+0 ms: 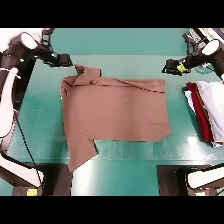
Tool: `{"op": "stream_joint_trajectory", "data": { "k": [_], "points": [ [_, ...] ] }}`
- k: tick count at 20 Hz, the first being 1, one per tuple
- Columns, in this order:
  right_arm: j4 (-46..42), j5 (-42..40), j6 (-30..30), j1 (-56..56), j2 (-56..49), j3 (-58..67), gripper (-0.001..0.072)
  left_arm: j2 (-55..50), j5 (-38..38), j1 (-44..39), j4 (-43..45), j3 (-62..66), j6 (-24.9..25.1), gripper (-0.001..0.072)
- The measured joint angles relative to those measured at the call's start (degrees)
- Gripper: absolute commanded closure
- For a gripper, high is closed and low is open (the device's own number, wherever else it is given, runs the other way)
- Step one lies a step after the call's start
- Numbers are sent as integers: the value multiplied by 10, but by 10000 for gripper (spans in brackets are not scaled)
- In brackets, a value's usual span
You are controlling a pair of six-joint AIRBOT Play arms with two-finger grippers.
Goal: Fold the shirts.
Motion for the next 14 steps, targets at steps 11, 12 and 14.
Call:
{"op": "stream_joint_trajectory", "data": {
  "k": [11,12,14],
  "points": [
    [11,50,-43,0,218,-234,329,227,-113,76,1,-335,-15,168],
    [10,51,-45,0,239,-260,329,259,-105,78,-3,-391,-15,168],
    [11,51,-46,0,277,-305,329,313,-87,78,-23,-495,-13,168]
  ]
}}
